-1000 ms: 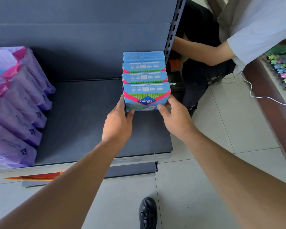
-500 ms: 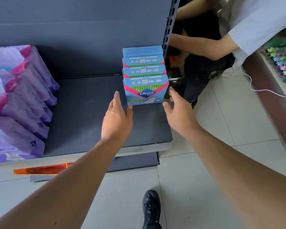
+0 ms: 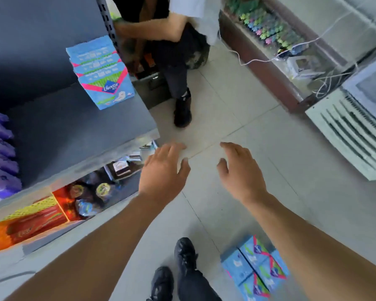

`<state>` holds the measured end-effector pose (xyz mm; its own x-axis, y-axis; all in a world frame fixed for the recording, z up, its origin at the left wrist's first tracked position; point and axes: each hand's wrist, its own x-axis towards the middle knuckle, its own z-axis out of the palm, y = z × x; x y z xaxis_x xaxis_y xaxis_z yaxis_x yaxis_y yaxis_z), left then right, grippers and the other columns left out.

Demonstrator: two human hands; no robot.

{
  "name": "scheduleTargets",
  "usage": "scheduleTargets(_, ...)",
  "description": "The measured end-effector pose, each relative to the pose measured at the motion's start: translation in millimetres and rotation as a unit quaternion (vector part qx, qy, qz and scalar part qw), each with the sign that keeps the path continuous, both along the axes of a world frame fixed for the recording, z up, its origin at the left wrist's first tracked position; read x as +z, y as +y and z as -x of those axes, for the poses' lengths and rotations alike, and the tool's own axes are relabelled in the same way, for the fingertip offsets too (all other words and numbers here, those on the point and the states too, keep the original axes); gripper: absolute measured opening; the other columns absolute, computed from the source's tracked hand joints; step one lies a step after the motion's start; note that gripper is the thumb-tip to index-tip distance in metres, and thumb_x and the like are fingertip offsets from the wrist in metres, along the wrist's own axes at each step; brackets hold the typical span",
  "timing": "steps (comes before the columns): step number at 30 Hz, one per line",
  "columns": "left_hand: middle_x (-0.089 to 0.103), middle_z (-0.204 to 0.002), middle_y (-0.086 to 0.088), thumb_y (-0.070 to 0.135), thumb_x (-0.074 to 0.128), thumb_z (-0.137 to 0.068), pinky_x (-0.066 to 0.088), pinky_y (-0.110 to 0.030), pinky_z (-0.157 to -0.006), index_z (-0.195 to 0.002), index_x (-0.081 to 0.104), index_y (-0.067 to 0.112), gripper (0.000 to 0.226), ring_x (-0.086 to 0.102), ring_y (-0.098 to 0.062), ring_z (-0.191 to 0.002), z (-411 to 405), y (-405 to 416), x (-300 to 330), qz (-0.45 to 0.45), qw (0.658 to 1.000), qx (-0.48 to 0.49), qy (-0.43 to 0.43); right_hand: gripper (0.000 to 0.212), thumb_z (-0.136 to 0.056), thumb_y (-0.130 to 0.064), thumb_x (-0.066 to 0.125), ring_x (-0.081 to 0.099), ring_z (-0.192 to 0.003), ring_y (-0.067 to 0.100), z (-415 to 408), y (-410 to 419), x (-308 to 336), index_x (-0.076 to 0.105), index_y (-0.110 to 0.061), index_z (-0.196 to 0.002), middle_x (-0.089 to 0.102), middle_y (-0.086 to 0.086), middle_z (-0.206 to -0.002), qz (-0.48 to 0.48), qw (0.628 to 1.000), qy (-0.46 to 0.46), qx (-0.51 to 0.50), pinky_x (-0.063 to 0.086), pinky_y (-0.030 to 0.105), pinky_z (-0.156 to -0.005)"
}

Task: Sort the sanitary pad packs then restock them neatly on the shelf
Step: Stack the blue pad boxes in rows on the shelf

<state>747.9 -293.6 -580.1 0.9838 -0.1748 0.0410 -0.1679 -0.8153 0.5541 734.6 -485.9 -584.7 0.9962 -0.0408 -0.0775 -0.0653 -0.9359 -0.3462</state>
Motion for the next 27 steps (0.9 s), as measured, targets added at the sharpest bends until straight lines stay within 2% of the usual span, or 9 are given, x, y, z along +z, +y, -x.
scheduleTargets(5,0.047,-0.139,0.007,0.036,0.045,-0.098,0.036,-0.033,-0.101,-0.138,0.044,0.028,0.041,0.047,-0.017,-0.123,56.2,-96.5,-13.4,-0.036,0.984,-0.13,0.113,0.048,-0.089,-0.011,0.052,0.051,-0.119,0.034,100.3,-97.3,-17.0,0.05,-0.009,-0.137,0.056,0.012,-0.132,-0.017,0.986,0.044,-0.16,0.048,0.044,-0.093)
scheduleTargets(9,0.043,-0.145,0.006,0.038,0.042,-0.099,0.034,-0.033,-0.105,-0.145,0.037,0.029,0.046,0.041,-0.016,-0.13,104.5,-172.7,-40.8,-0.088,0.956,-0.227,0.165,0.051,-0.093,-0.012,0.049,0.047,-0.127,0.031,183.3,-159.6,-42.4,0.043,-0.01,-0.143,0.048,0.012,-0.141,-0.065,0.956,0.093,-0.27,0.041,0.041,-0.101)
scheduleTargets(12,0.043,-0.145,0.007,0.037,0.042,-0.1,0.035,-0.032,-0.103,-0.145,0.037,0.03,0.046,0.042,-0.015,-0.13,142.9,-218.8,-61.7,-0.121,0.935,-0.265,0.204,0.052,-0.095,-0.014,0.049,0.047,-0.129,0.025,241.9,-193.9,-65.6,0.039,-0.013,-0.146,0.043,0.009,-0.146,-0.12,0.925,0.134,-0.335,0.037,0.034,-0.101)
scheduleTargets(15,0.043,-0.145,0.007,0.036,0.042,-0.1,0.038,-0.032,-0.101,-0.145,0.037,0.03,0.046,0.043,-0.014,-0.129,175.3,-262.7,-84.3,-0.151,0.913,-0.297,0.236,0.052,-0.095,-0.018,0.048,0.053,-0.118,0.027,293.3,-225.5,-88.7,0.036,-0.019,-0.146,0.045,0.008,-0.142,-0.158,0.89,0.171,-0.391,0.043,0.037,-0.095)
scheduleTargets(18,0.044,-0.143,0.004,0.036,0.043,-0.099,0.041,-0.034,-0.099,-0.144,0.037,0.029,0.046,0.046,-0.016,-0.127,196.3,-304.4,-107.6,-0.166,0.897,-0.322,0.253,0.054,-0.097,-0.023,0.048,0.053,-0.118,0.027,330.3,-253.2,-112.7,0.033,-0.02,-0.149,0.044,0.007,-0.143,-0.183,0.859,0.202,-0.433,0.043,0.037,-0.095)
scheduleTargets(23,0.05,-0.136,0.001,0.035,0.047,-0.097,0.042,-0.033,-0.098,-0.142,0.039,0.028,0.046,0.05,-0.018,-0.122,209.5,-373.2,-150.5,-0.164,0.874,-0.343,0.303,0.055,-0.097,-0.026,0.051,0.052,-0.121,0.029,357.3,-299.1,-152.8,0.034,-0.017,-0.147,0.05,0.011,-0.136,-0.222,0.804,0.215,-0.509,0.042,0.037,-0.099)
scheduleTargets(27,0.057,-0.129,-0.003,0.032,0.051,-0.093,0.046,-0.039,-0.098,-0.139,0.044,0.024,0.047,0.056,-0.022,-0.114,202.3,-434.9,-208.4,-0.15,0.856,-0.343,0.357,0.055,-0.095,-0.027,0.053,0.055,-0.118,0.026,350.1,-339.7,-204.1,0.035,-0.018,-0.146,0.053,0.009,-0.136,-0.251,0.766,0.212,-0.553,0.044,0.036,-0.098)
